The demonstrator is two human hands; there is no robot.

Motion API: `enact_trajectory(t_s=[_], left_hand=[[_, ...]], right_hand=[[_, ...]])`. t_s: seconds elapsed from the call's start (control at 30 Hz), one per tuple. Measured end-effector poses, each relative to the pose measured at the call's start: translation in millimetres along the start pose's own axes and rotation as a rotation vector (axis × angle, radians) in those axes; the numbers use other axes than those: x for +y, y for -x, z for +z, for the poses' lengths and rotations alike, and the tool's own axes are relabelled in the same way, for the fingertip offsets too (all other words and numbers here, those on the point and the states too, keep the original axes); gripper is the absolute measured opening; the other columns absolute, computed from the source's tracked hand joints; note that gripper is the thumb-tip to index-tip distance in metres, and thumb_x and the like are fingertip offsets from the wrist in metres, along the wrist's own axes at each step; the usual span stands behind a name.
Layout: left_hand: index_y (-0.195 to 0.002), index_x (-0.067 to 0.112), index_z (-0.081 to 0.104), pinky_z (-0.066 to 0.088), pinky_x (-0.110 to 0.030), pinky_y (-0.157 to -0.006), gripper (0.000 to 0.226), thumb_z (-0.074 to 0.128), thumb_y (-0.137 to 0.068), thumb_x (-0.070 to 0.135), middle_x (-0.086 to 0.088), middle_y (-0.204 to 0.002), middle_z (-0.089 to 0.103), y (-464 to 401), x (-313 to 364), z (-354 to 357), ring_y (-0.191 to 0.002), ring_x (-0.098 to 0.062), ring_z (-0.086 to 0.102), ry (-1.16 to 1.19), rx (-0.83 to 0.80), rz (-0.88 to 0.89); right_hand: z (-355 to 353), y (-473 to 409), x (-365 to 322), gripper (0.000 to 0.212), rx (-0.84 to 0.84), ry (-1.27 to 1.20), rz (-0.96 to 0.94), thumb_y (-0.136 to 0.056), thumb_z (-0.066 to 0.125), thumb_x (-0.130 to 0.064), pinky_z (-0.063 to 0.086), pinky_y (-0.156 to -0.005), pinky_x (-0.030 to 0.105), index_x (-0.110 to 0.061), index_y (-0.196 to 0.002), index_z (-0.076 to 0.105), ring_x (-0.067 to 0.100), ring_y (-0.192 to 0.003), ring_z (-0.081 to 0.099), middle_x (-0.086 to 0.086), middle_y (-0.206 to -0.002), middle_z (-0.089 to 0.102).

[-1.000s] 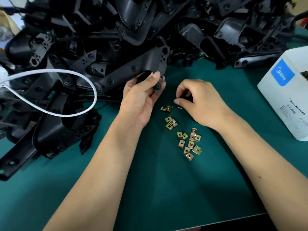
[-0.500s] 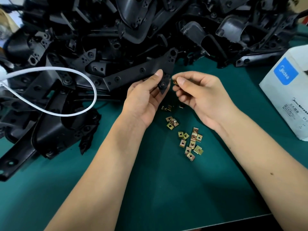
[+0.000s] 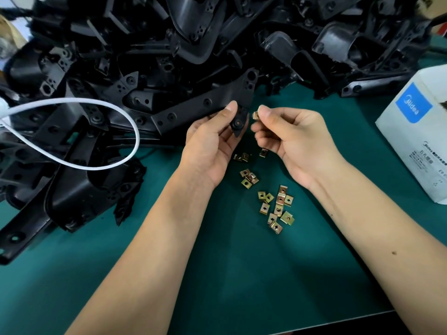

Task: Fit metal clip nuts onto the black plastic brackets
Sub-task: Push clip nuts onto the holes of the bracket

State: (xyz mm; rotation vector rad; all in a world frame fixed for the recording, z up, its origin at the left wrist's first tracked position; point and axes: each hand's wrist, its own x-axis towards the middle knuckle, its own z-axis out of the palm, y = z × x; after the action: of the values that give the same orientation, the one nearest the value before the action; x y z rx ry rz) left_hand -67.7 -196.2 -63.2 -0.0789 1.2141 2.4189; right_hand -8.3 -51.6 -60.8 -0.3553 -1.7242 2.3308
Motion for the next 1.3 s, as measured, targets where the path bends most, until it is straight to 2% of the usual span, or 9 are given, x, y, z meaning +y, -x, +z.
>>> enact_trajectory(t_s=[0.17,0.37,0.6,0.83,1.0,1.07,1.13,1.23,1.3], left_hand=[[-0.097,0.007,0.069,0.059,-0.024,-0.074,0.007,0.073,-0.094,0.012,-0.004,-0.087,0.071,3,-2,4,-0.075,-0.011,0.069,-0.057,0.000,-0.004],[-0.130,-0.007,0.063,0.060,-0.026,-0.081,0.042,0.072,-0.095,0.015,-0.014,-0.106,0.070,5,-3,6,-0.094,-0.021,0.067,-0.099,0.007,0.016],[-0.117,0.002,0.065,0.059,-0.027,-0.078,0.026,0.072,-0.096,0.016,-0.007,-0.091,0.072,8,-9,11,-0.083,-0.018,0.070,-0.040,-0.024,-0.007],[-0.130,-0.005,0.061,0.059,-0.027,-0.068,0.043,0.074,-0.094,0.014,-0.014,-0.102,0.073,16,-12,20,-0.080,-0.024,0.069,0.012,0.010,-0.015],[-0.121,0.005,0.061,0.059,-0.031,-0.068,0.035,0.078,-0.092,0.015,-0.014,-0.102,0.074,18,-16,21,-0.081,-0.024,0.071,-0.083,0.028,0.047],[-0.128,0.002,0.057,0.062,-0.037,-0.072,0.047,0.081,-0.090,0.015,-0.022,-0.115,0.072,15,-15,21,-0.095,-0.032,0.074,-0.162,0.041,0.130],[-0.125,-0.001,0.058,0.063,-0.044,-0.076,0.047,0.082,-0.089,0.017,-0.025,-0.117,0.070,10,-13,19,-0.107,-0.038,0.072,-0.275,0.040,0.215],[-0.118,0.002,0.060,0.063,-0.044,-0.078,0.032,0.077,-0.093,0.010,-0.029,-0.111,0.069,8,-10,15,-0.094,-0.039,0.074,-0.291,0.005,0.222],[-0.124,-0.006,0.057,0.063,-0.042,-0.079,0.035,0.072,-0.095,0.003,-0.027,-0.102,0.069,6,-9,10,-0.086,-0.038,0.074,-0.258,-0.011,0.203]], right_hand=[[3,1,0,0.017,0.050,-0.023,0.048,-0.095,0.074,-0.019,0.051,-0.057,0.021,-0.012,-0.080,0.077,0.012,-0.063,0.061,0.004,-0.074,0.071],[9,3,3,0.015,0.060,-0.071,0.070,-0.095,0.074,-0.017,0.048,-0.054,0.020,-0.009,-0.083,0.075,0.011,-0.061,0.059,0.004,-0.072,0.069],[12,5,5,0.020,0.097,-0.099,0.053,-0.095,0.074,-0.021,0.042,-0.051,0.021,-0.014,-0.076,0.074,0.011,-0.061,0.054,0.002,-0.067,0.063],[10,6,5,0.029,0.058,-0.075,-0.009,-0.096,0.073,-0.022,0.032,-0.044,0.019,-0.019,-0.067,0.072,0.011,-0.056,0.044,-0.002,-0.059,0.049],[10,7,4,0.036,0.030,-0.077,0.009,-0.096,0.072,-0.027,0.030,-0.045,0.021,-0.023,-0.061,0.069,0.010,-0.051,0.037,-0.003,-0.056,0.044],[7,3,1,0.035,0.028,-0.012,-0.015,-0.097,0.072,-0.025,0.030,-0.045,0.021,-0.023,-0.062,0.072,0.010,-0.050,0.039,-0.002,-0.056,0.048],[1,-2,-6,0.033,0.008,0.090,-0.047,-0.097,0.072,-0.026,0.032,-0.044,0.021,-0.021,-0.064,0.074,0.011,-0.051,0.044,0.000,-0.058,0.055],[-14,-11,-11,0.023,0.017,0.181,-0.032,-0.098,0.071,-0.027,0.037,-0.044,0.022,-0.017,-0.079,0.077,0.012,-0.053,0.051,0.000,-0.062,0.063],[-28,-15,-10,0.014,0.096,0.455,-0.096,-0.098,0.071,-0.024,0.041,-0.047,0.021,-0.018,-0.088,0.079,0.009,-0.053,0.053,-0.005,-0.064,0.067]])
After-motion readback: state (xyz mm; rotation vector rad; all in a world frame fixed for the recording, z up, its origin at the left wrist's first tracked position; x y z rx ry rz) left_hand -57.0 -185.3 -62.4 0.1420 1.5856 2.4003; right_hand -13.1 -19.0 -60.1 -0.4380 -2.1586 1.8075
